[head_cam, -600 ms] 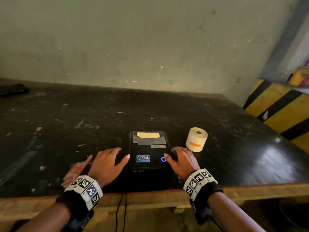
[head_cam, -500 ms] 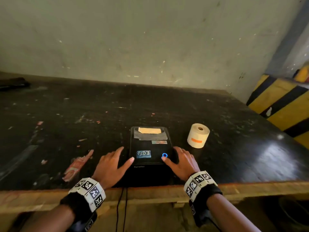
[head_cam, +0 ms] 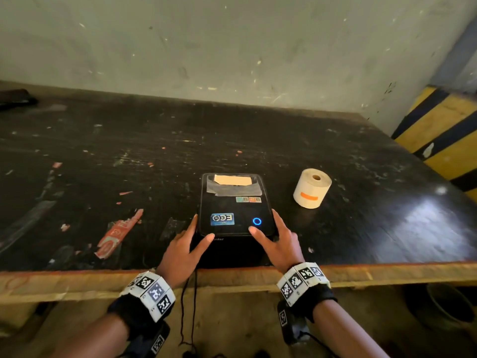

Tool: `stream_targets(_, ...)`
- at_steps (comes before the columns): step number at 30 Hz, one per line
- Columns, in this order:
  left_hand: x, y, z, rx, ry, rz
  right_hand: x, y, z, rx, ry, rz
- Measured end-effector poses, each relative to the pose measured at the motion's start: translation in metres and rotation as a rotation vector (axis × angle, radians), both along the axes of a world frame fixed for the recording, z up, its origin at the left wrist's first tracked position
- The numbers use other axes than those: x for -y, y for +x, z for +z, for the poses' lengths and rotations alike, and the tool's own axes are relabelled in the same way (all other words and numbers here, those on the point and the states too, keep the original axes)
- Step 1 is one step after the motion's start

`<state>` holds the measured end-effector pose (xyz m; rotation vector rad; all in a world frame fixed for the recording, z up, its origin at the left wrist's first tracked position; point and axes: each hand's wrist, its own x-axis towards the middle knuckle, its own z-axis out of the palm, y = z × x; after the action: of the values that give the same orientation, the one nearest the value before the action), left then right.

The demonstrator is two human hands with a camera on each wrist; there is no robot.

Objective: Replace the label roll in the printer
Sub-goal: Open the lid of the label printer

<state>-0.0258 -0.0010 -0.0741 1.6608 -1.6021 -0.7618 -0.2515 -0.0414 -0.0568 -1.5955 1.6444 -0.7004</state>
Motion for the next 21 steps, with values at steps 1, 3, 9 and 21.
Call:
stream_targets(1,0.001,0.0,-0.003,0.0,0.008,0.004,-0.001,0.001,-0.001,0.004,0.0,-0.007)
stream_targets(3,0.003,0.002,-0.008,0.015,0.018,0.012,-0.002,0.002,-0.002,0.003,0.003,-0.016)
stream_targets(9,0.005,0.004,-0.013,0.04,0.035,0.017,-0.005,0.005,-0.006,-0.013,0.007,-0.04)
stream_targets(21,0.008,0.011,-0.022,0.074,0.02,0.013,-0.004,-0.001,-0.004,-0.173,-0.109,0.001)
